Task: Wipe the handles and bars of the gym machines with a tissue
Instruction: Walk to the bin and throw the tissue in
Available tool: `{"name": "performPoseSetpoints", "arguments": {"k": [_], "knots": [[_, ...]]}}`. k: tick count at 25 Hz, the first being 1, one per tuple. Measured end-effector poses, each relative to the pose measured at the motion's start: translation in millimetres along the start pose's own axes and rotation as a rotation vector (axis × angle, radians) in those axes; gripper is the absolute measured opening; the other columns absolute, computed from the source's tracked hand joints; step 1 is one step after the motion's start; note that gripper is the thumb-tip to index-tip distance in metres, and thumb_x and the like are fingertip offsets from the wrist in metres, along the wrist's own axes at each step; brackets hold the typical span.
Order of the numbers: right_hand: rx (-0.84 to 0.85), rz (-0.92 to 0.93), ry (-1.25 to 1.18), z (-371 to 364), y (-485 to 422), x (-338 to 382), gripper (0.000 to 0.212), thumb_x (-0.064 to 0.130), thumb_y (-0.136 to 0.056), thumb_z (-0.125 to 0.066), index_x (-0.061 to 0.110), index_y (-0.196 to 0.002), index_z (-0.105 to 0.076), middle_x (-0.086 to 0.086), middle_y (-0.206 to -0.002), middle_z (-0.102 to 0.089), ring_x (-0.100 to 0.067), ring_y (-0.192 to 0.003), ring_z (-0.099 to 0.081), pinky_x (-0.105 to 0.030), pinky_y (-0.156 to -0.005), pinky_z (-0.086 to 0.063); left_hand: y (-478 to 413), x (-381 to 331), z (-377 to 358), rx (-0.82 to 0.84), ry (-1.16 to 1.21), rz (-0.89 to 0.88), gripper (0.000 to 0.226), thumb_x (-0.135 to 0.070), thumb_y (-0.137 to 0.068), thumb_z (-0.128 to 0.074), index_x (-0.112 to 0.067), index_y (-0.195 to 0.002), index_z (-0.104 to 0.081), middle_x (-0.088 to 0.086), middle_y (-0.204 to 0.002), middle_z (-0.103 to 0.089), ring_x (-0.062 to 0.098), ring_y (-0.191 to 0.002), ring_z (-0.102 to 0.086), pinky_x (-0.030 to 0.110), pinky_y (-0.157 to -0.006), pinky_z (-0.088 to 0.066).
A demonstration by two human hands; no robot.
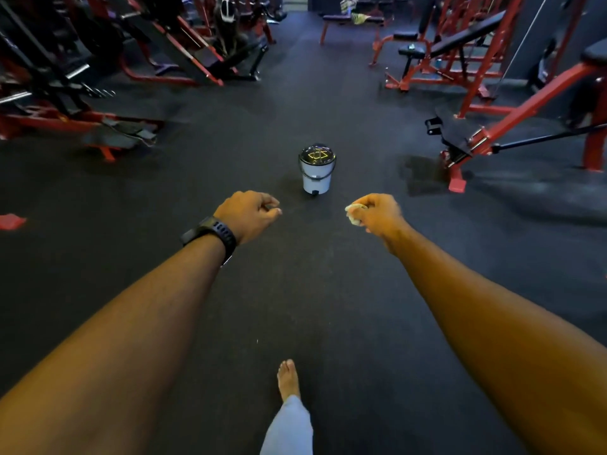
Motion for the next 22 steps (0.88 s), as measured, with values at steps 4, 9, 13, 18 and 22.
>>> {"name": "performPoseSetpoints", "arguments": {"k": [4, 9, 13, 18, 22], "knots": [[-0.023, -0.035, -0.009, -17, -156, 15, 0.009, 0.02, -0.09, -0.072, 0.023, -0.082, -0.07, 0.002, -0.085, -0.072, -0.011, -0.083, -0.066, -0.027, -0.071, -0.052, -166, 24, -4, 0.035, 0.02, -0.027, 0.03, -0.041, -0.094, -0.058, -0.028, -0.12, -0.067, -0.004, -0.116, -0.069, 0.019, -0.108, -0.063, 0.037, -0.096, -0.051], [-0.071, -0.076, -0.013, -17, -325, 41, 0.011, 0.022, -0.09, -0.072, 0.018, -0.08, -0.071, 0.003, -0.081, -0.072, -0.011, -0.085, -0.067, -0.032, -0.078, -0.054, -353, 36, 3, 0.118, -0.033, -0.041, 0.033, -0.043, -0.095, -0.055, -0.028, -0.124, -0.065, -0.005, -0.118, -0.068, 0.018, -0.107, -0.062, 0.037, -0.095, -0.05], [-0.087, -0.106, -0.036, -30, -474, 40, 0.013, 0.022, -0.09, -0.071, 0.011, -0.083, -0.074, 0.001, -0.079, -0.073, -0.013, -0.082, -0.068, -0.029, -0.071, -0.05, -509, 45, -4, 0.13, -0.062, -0.071, 0.034, -0.043, -0.095, -0.055, -0.028, -0.123, -0.065, -0.004, -0.116, -0.069, 0.018, -0.105, -0.063, 0.038, -0.094, -0.051], [-0.025, -0.115, -0.049, -51, -668, 50, 0.013, 0.021, -0.09, -0.071, 0.011, -0.082, -0.074, 0.001, -0.077, -0.073, -0.009, -0.08, -0.066, -0.027, -0.069, -0.048, -694, 62, -12, 0.148, -0.06, -0.037, 0.031, -0.042, -0.095, -0.056, -0.028, -0.122, -0.065, -0.005, -0.114, -0.068, 0.016, -0.102, -0.062, 0.036, -0.091, -0.051], [0.035, -0.138, -0.011, -63, -804, 78, 0.014, 0.021, -0.093, -0.068, 0.014, -0.081, -0.071, -0.004, -0.083, -0.074, -0.011, -0.077, -0.065, -0.031, -0.074, -0.054, -832, 66, -7, 0.19, -0.047, -0.013, 0.032, -0.042, -0.096, -0.055, -0.029, -0.124, -0.063, -0.007, -0.113, -0.068, 0.013, -0.101, -0.061, 0.034, -0.091, -0.051]]}}
Point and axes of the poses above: each hand's wrist, its own y-axis away from the middle knuckle, its own z-axis out of the back of the hand, x = y × z, the point moved 9 cm from there along -y, towards the middle knuckle
